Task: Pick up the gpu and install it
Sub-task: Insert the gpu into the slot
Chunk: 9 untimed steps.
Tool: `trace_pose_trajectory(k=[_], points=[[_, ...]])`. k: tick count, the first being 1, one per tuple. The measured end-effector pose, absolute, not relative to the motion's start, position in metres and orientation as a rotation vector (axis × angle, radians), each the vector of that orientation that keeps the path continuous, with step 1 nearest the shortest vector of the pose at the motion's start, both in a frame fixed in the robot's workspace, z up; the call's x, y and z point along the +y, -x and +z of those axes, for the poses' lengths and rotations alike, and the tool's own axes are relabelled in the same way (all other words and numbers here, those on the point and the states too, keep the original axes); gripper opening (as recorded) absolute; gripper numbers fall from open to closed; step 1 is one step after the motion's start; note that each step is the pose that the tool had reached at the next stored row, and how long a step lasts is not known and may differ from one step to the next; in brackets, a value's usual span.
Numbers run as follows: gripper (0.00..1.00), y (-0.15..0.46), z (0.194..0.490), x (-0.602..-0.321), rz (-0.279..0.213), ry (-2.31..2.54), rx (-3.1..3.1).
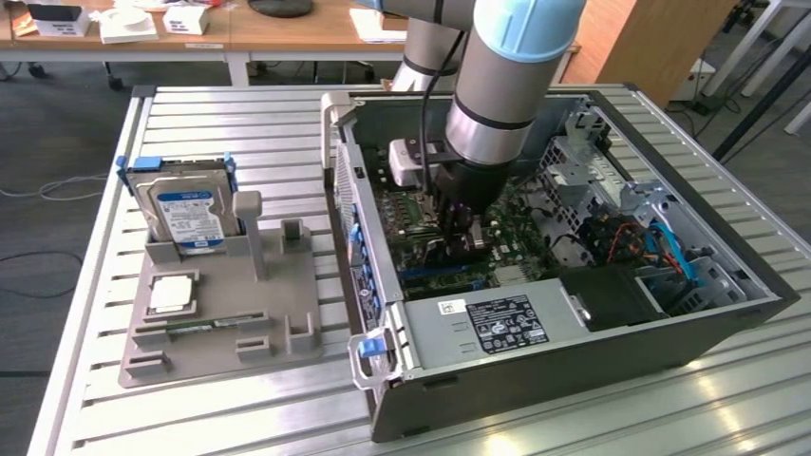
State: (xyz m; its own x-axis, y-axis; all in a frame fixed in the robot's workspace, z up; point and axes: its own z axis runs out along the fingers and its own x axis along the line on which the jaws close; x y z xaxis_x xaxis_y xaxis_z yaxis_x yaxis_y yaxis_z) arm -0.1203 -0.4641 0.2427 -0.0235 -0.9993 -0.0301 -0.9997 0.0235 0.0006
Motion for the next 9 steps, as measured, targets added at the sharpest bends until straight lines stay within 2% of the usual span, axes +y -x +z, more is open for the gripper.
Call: trace_pose_trajectory(k=[9], points=[[0.27,0.1198,0.2428,-0.4641,0.033,2.163,2.249]])
